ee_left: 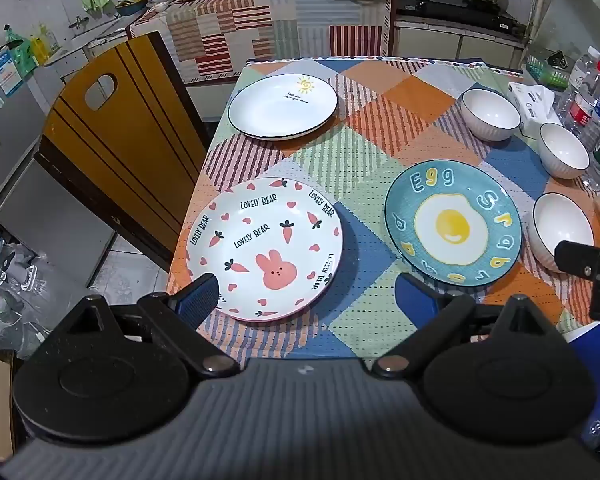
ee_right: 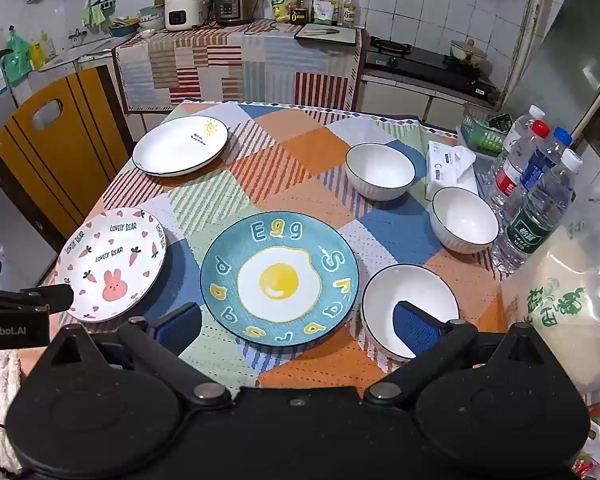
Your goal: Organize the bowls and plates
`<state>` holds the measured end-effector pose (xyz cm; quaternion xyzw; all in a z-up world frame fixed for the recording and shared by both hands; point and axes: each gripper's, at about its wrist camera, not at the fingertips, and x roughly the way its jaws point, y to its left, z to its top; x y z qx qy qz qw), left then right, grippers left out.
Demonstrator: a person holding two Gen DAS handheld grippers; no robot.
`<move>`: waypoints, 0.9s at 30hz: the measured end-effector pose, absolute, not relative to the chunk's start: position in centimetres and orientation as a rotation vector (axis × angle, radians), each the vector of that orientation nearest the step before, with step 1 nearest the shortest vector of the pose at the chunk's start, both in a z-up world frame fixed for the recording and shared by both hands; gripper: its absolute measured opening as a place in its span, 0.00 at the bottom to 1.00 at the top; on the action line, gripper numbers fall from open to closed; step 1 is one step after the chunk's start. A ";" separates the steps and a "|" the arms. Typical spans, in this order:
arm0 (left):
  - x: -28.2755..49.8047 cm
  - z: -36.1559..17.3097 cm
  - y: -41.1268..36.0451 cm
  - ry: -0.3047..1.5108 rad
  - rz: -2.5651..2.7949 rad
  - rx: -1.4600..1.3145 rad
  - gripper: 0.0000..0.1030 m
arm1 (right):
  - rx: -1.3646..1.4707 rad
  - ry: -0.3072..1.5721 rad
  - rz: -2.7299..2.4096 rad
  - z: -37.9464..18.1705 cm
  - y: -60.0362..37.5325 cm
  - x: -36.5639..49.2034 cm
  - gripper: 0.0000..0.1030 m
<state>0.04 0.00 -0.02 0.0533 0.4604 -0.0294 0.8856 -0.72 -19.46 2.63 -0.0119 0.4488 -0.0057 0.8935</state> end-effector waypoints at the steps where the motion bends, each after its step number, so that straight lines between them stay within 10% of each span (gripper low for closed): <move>1: 0.1 0.0 0.0 0.959 -0.062 0.110 0.93 | -0.037 0.927 -0.019 2.7 -19.4 -0.7 1.00; 27: 0.2 -0.1 0.3 0.948 -0.085 0.092 0.93 | -0.059 0.949 -0.010 2.1 -19.1 -0.3 1.00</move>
